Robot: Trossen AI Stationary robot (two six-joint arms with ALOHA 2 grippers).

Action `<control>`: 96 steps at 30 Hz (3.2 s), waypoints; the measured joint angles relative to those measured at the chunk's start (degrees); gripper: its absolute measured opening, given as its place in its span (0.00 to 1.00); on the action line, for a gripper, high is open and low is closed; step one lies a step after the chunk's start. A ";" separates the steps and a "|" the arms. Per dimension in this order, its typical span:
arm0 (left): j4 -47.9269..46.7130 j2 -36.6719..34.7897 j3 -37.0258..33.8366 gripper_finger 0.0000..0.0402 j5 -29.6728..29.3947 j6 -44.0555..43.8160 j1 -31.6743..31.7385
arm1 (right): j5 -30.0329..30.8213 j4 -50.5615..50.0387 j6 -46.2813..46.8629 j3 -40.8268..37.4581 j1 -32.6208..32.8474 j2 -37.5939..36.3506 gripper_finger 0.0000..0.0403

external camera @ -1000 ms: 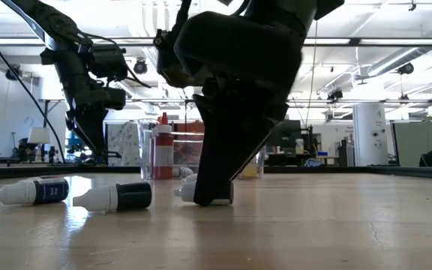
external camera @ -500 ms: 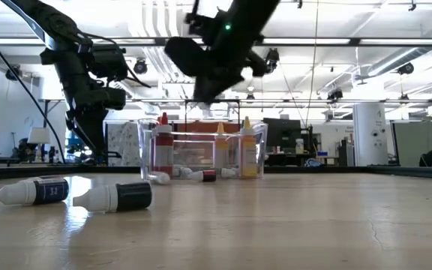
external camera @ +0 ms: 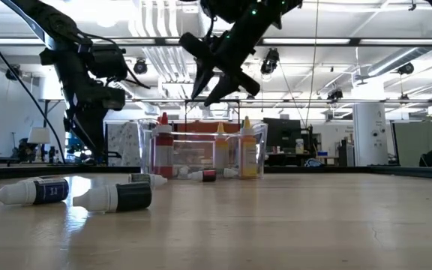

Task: Pick & Place food coloring
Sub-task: Put the small red food coloring bottle in the transparent bin

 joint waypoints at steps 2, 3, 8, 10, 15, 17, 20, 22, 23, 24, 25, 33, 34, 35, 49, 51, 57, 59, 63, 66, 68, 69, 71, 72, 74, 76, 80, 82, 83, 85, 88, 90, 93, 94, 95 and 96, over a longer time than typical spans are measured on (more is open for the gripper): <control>-0.04 -0.35 0.00 0.43 3.26 0.67 -0.44 | -0.29 0.08 -3.09 -0.10 0.02 -0.88 0.43; -0.08 -0.72 0.06 0.43 4.58 1.43 -0.96 | -0.28 0.12 -4.69 -0.11 0.12 -1.57 0.45; -2.15 -4.53 2.66 0.43 5.30 5.80 -7.56 | 1.13 -2.91 -11.59 0.02 0.81 -6.54 0.51; -4.25 -6.09 4.26 0.43 3.63 7.62 -12.19 | 2.71 -6.46 -14.23 0.00 1.61 -8.01 0.52; -13.07 -7.39 9.54 0.43 -0.53 1.54 -27.20 | 4.03 -14.87 -20.66 0.02 4.02 -11.42 0.53; -15.86 -6.24 11.33 0.43 -1.53 -10.75 -32.89 | 4.13 -16.33 -22.80 0.02 4.77 -11.83 0.53; -20.24 -4.30 12.16 0.43 -4.60 -38.31 -39.19 | 4.29 -16.51 -24.42 0.00 5.45 -11.97 0.53; -22.37 -3.46 11.94 0.43 -3.72 -54.15 -42.93 | 4.05 -16.47 -24.02 0.00 5.60 -12.03 0.53; -22.72 -3.20 11.69 0.43 -3.35 -60.69 -45.21 | 3.82 -16.48 -23.66 0.00 5.62 -11.99 0.53; -22.71 -3.13 11.33 0.43 -3.15 -66.79 -47.97 | 3.79 -16.49 -23.51 0.00 5.59 -11.89 0.53; -22.42 -3.13 10.96 0.43 -3.32 -72.54 -50.83 | 3.81 -16.61 -23.43 0.00 5.53 -11.75 0.53; -14.42 -1.73 9.02 0.43 -13.50 -110.82 -68.30 | 3.79 -16.86 -23.86 0.00 5.42 -11.61 0.52; -13.85 -1.00 8.84 0.43 -14.01 -113.72 -69.63 | 3.81 -16.86 -24.06 0.00 5.38 -11.61 0.52; -13.67 -0.11 8.67 0.43 -14.27 -116.08 -70.72 | 3.85 -16.83 -24.27 0.00 5.35 -11.61 0.52; -2.02 14.90 8.46 0.43 -9.20 -125.45 -73.71 | 3.87 -16.83 -25.33 0.00 4.31 -11.59 0.52; -1.72 15.69 8.46 0.43 -8.90 -127.00 -74.02 | 3.94 -16.83 -25.33 0.00 4.28 -11.57 0.52; -0.73 18.24 7.71 0.43 -10.57 -129.08 -73.44 | 6.97 -16.72 -25.35 0.00 4.14 -11.57 0.52; 0.42 19.01 6.60 0.43 -10.23 -129.61 -73.19 | 7.10 -16.66 -25.35 0.00 3.99 -11.57 0.52; 3.16 19.23 4.24 0.37 -8.50 -129.23 -73.04 | 7.13 -16.68 -25.35 0.00 3.70 -11.57 0.52; 3.78 18.29 3.02 0.29 -8.30 -128.10 -72.57 | 7.18 -16.70 -25.35 0.00 3.67 -11.57 0.52; 4.04 17.18 2.24 0.22 -8.16 -126.71 -72.15 | 7.17 -16.73 -25.35 0.00 3.67 -11.57 0.52; 4.21 16.81 1.85 0.18 -8.05 -126.02 -71.87 | 7.17 -16.75 -25.35 0.00 3.68 -11.57 0.52; 4.37 15.89 1.26 0.12 -7.93 -124.30 -71.39 | 7.17 -16.79 -25.35 0.00 3.70 -11.57 0.52; 4.35 15.35 0.97 0.10 -7.89 -123.40 -71.17 | 7.19 -16.83 -25.35 0.00 3.70 -11.57 0.52; 3.95 14.19 0.67 0.08 -9.19 -120.90 -70.26 | 7.29 -16.86 -25.35 0.00 3.70 -11.57 0.52; 2.41 11.82 -0.05 0.08 -13.17 -117.50 -68.14 | 7.55 -16.83 -25.35 0.00 3.70 -11.57 0.52; 1.19 3.72 0.05 0.11 -25.10 -105.89 -60.12 | 10.92 -16.83 -25.81 0.00 3.70 -11.57 0.52; 1.38 -1.05 1.27 0.11 -32.16 -95.53 -55.02 | 13.04 -16.86 -26.00 0.00 3.67 -11.66 0.52; 1.99 -3.04 2.30 0.11 -36.54 -89.82 -52.44 | 13.86 -16.91 -26.00 0.00 3.67 -11.70 0.52; 4.57 -6.79 4.79 0.11 -43.54 -76.85 -47.08 | 14.41 -16.95 -25.97 0.00 3.65 -11.81 0.52; 12.89 -10.44 8.56 0.11 -46.33 -57.19 -38.89 | 14.39 -17.31 -25.38 0.00 3.61 -11.92 0.52; 19.28 -10.73 9.95 0.11 -43.69 -46.10 -33.17 | 14.38 -17.41 -25.06 0.00 3.61 -11.92 0.52; 27.03 -8.64 11.25 0.13 -30.59 -37.49 -23.37 | 14.38 -17.53 -25.02 0.00 3.61 -11.92 0.52; 28.40 -7.42 11.62 0.16 -26.56 -37.71 -20.41 | 14.39 -17.60 -25.00 0.00 3.59 -11.92 0.52; 28.65 -6.20 12.05 0.19 -23.59 -38.54 -18.10 | 14.39 -17.72 -24.98 0.00 3.59 -11.92 0.52; 28.09 -5.04 12.41 0.23 -21.02 -39.42 -16.16 | 14.40 -17.91 -24.87 0.00 3.59 -11.92 0.52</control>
